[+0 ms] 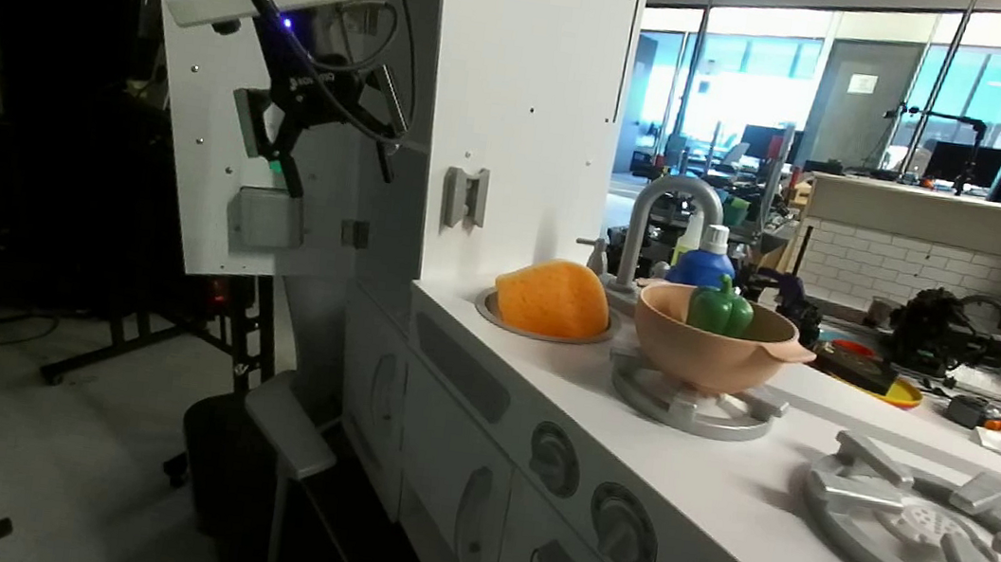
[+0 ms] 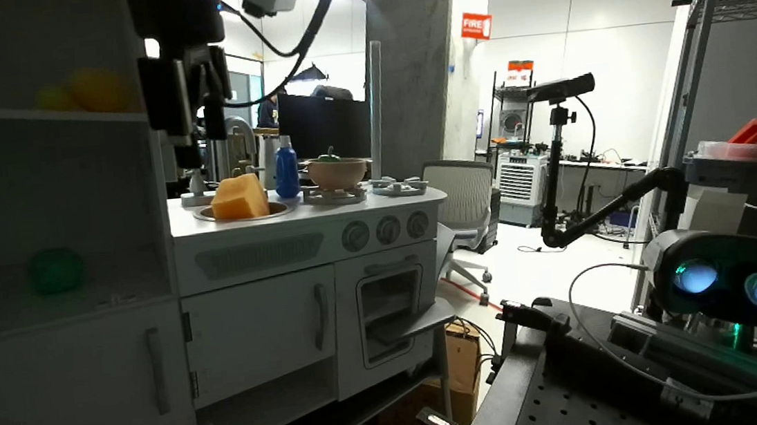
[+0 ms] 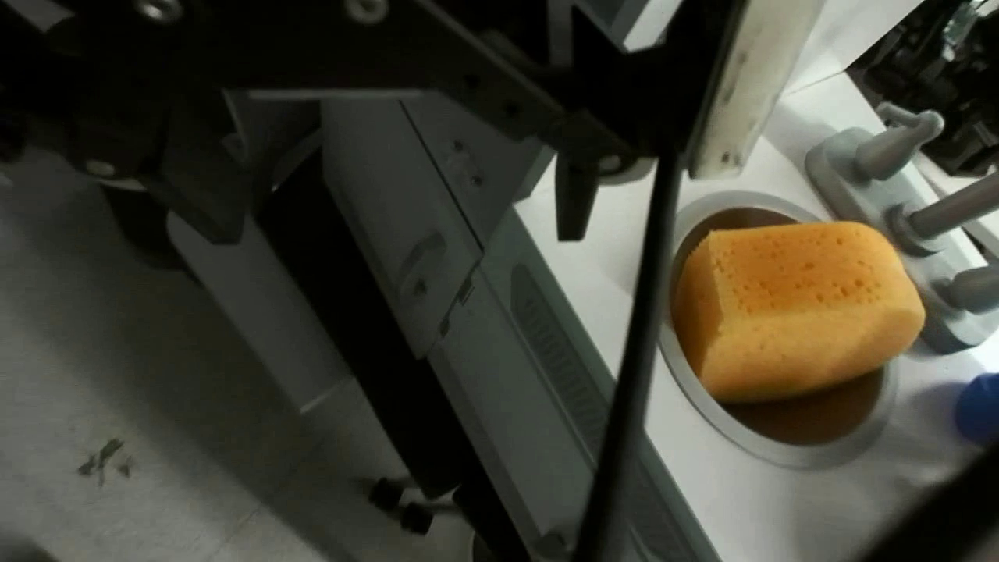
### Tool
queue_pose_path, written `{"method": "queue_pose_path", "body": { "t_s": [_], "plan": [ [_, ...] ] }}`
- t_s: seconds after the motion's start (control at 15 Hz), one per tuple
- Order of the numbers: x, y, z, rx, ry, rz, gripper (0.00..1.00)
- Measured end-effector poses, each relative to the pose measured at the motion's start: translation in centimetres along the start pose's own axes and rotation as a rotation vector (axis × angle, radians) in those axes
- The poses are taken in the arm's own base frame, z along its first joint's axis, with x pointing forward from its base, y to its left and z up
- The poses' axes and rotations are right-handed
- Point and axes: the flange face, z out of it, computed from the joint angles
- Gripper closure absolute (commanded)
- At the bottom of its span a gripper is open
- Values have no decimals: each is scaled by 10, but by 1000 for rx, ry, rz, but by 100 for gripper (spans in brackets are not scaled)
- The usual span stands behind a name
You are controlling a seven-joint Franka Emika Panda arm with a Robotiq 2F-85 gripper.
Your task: Open the top cabinet on the left, place the green pear and yellow sponge on the bottom shelf of the open cabinet
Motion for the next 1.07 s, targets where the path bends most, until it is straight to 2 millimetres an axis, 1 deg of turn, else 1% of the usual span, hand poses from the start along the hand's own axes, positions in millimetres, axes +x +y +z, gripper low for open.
{"method": "queue_pose_path", "body": {
  "t_s": [0.13,0.27,0.47,0.6,0.8,0.93,1.07],
  "plan": [
    [-21,11,-12,31,-41,-44,0],
    [-37,28,-25,40,-57,-50,0],
    [-56,63,-42,27,-38,23,0],
    [-67,88,-47,15,-30,92,0],
    [-79,120,-41,4,-31,217,0],
    [-83,139,-26,1,-39,310,0],
    [-83,157,-6,4,-44,409,0]
  ]
}}
